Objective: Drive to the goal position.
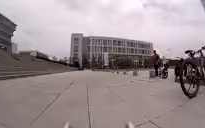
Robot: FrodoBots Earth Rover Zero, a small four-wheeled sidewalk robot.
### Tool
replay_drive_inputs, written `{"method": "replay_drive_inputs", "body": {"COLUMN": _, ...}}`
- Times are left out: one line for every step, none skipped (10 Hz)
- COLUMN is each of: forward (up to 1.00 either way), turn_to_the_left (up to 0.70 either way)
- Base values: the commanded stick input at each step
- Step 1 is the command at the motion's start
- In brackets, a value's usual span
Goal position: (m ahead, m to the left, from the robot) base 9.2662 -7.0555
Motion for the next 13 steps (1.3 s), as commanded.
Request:
{"method": "replay_drive_inputs", "body": {"forward": 0.70, "turn_to_the_left": -0.01}}
{"method": "replay_drive_inputs", "body": {"forward": 0.70, "turn_to_the_left": -0.01}}
{"method": "replay_drive_inputs", "body": {"forward": 0.70, "turn_to_the_left": -0.01}}
{"method": "replay_drive_inputs", "body": {"forward": 0.70, "turn_to_the_left": -0.01}}
{"method": "replay_drive_inputs", "body": {"forward": 0.70, "turn_to_the_left": -0.01}}
{"method": "replay_drive_inputs", "body": {"forward": 0.70, "turn_to_the_left": -0.01}}
{"method": "replay_drive_inputs", "body": {"forward": 0.70, "turn_to_the_left": -0.01}}
{"method": "replay_drive_inputs", "body": {"forward": 0.70, "turn_to_the_left": -0.01}}
{"method": "replay_drive_inputs", "body": {"forward": 0.70, "turn_to_the_left": 0.00}}
{"method": "replay_drive_inputs", "body": {"forward": 0.70, "turn_to_the_left": 0.00}}
{"method": "replay_drive_inputs", "body": {"forward": 0.70, "turn_to_the_left": 0.00}}
{"method": "replay_drive_inputs", "body": {"forward": 0.70, "turn_to_the_left": 0.00}}
{"method": "replay_drive_inputs", "body": {"forward": 0.70, "turn_to_the_left": 0.00}}
